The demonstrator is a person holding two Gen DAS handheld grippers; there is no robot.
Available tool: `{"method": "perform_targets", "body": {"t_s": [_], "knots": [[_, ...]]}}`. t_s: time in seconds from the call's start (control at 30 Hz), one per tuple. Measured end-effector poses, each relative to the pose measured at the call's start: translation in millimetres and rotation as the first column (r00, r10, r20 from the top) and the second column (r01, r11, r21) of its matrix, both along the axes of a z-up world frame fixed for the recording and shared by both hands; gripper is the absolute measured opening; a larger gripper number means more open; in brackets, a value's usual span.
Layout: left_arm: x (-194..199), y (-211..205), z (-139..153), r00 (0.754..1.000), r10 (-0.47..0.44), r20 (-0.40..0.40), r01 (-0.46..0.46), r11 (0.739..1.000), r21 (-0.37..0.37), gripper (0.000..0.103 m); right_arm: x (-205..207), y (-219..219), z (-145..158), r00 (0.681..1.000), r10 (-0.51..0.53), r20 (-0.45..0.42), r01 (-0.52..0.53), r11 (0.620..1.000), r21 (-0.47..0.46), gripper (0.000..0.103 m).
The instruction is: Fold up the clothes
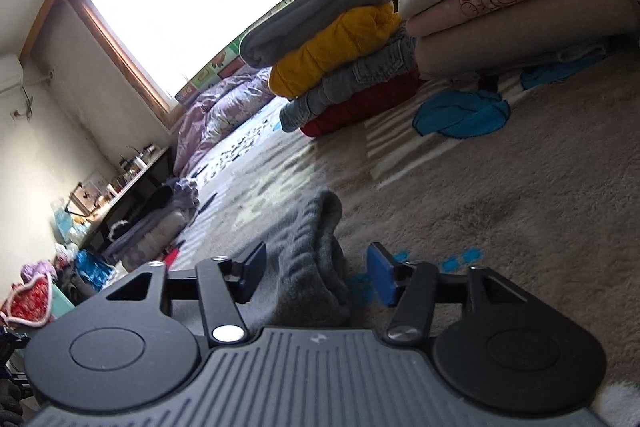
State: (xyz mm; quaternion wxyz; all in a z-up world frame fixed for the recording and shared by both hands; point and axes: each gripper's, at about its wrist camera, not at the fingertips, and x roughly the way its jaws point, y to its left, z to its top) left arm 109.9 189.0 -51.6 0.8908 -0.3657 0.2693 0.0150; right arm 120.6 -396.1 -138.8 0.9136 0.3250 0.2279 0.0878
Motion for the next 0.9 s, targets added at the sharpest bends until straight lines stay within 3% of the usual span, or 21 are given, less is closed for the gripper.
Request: {"method": "perform_targets", "body": {"t_s": [0.2,0.37,0.43,0.47,0.57,0.6,0.73,0.83,0.9], "knots": [[40.8,-1.6,-5.8,0.998,-0.035,-0.060,0.037,0.999,0.035,0.065,14.2,-2.1,1.7,0.999,0.025,0.022,-0.026,0.999,0.024,0.064],[63.5,-9.0,-22.1,0.993,-0.097,-0.061,0.098,0.995,0.011,0.064,28.3,3.9,-2.8,0.998,0.054,0.015,-0.054,0.998,0.019,0.065],[67.0,-13.6,-29.2,0.992,-0.112,-0.059,0.113,0.993,0.017,0.037,34.6,6.2,-6.7,0.997,0.071,0.005,-0.071,0.997,0.024,0.065],[68.5,-16.4,-28.2,0.991,-0.127,-0.039,0.129,0.991,0.031,0.020,37.6,7.1,-7.9,0.997,0.079,0.005,-0.079,0.996,0.028,0.065],[72.8,-25.8,-18.3,0.981,-0.187,0.045,0.182,0.979,0.091,0.010,42.8,8.6,-11.1,0.996,0.088,0.011,-0.088,0.996,0.029,0.052],[74.3,-28.9,-15.0,0.976,-0.207,0.072,0.199,0.974,0.113,0.009,44.0,8.7,-13.3,0.996,0.088,0.004,-0.088,0.996,0.034,0.044],[80.0,-41.3,-1.8,0.940,-0.292,0.175,0.256,0.946,0.201,0.008,43.7,8.4,-20.1,0.997,0.074,-0.016,-0.073,0.996,0.049,0.031],[89.7,-50.1,7.4,0.902,-0.356,0.243,0.300,0.923,0.239,0.008,38.4,9.2,-22.7,0.998,0.058,-0.021,-0.057,0.997,0.053,0.029],[100.4,-52.4,5.9,0.896,-0.367,0.249,0.312,0.921,0.234,0.008,33.2,9.6,-22.8,0.999,0.046,-0.018,-0.045,0.998,0.049,0.028]]}}
